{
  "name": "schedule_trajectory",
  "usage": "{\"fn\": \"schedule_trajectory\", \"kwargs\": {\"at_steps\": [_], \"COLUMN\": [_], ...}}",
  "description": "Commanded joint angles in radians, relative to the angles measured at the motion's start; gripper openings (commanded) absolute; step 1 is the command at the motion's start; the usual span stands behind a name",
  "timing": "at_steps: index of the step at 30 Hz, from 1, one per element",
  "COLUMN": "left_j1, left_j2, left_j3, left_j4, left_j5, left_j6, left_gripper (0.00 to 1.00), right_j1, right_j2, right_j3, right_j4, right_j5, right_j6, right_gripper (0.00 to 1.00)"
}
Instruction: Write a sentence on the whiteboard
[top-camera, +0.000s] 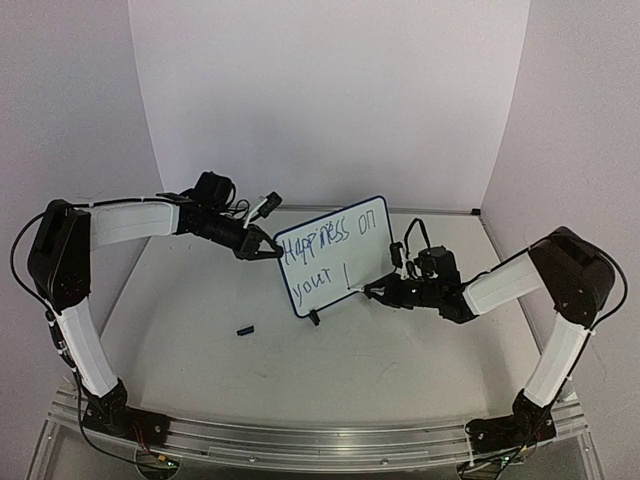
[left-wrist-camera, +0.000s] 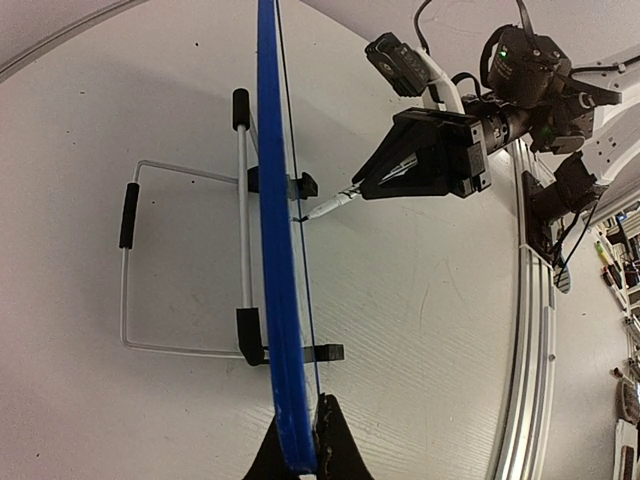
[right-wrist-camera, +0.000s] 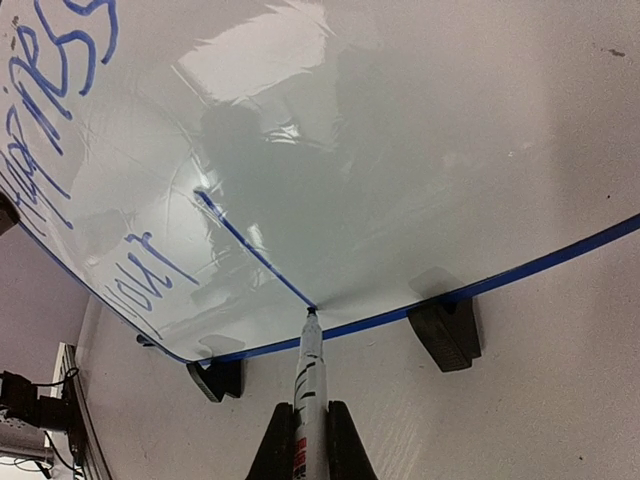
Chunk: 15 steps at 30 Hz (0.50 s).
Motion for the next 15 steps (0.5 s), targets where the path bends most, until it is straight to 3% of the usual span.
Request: {"fn": "schedule_trajectory", "kwargs": {"at_steps": [1,8,15], "left_j1": [-0.025,-0.025,-0.025], "left_j2": [0.012,0.015,0.017], "left_j3": [-0.010,-0.010,-0.010], "left_j4": [-0.089,-0.088,-0.088], "left_j5": [-0.090,-0.087,-0.089], "left_j6": [0.071,0.071,0.071], "left_gripper": [0.00,0.00,0.00], "right_j1": [-0.003,-0.003,-0.003], "right_j2": [-0.075,-0.135,-0.084], "right_j3": [-0.009,0.027,0.084], "right_j4": [0.041,0.041,0.044], "right_j5": [-0.028,-0.016,0.007], "right_j6": [0.016,0.011,-0.004], "right_gripper": [0.00,0.00,0.00]}}
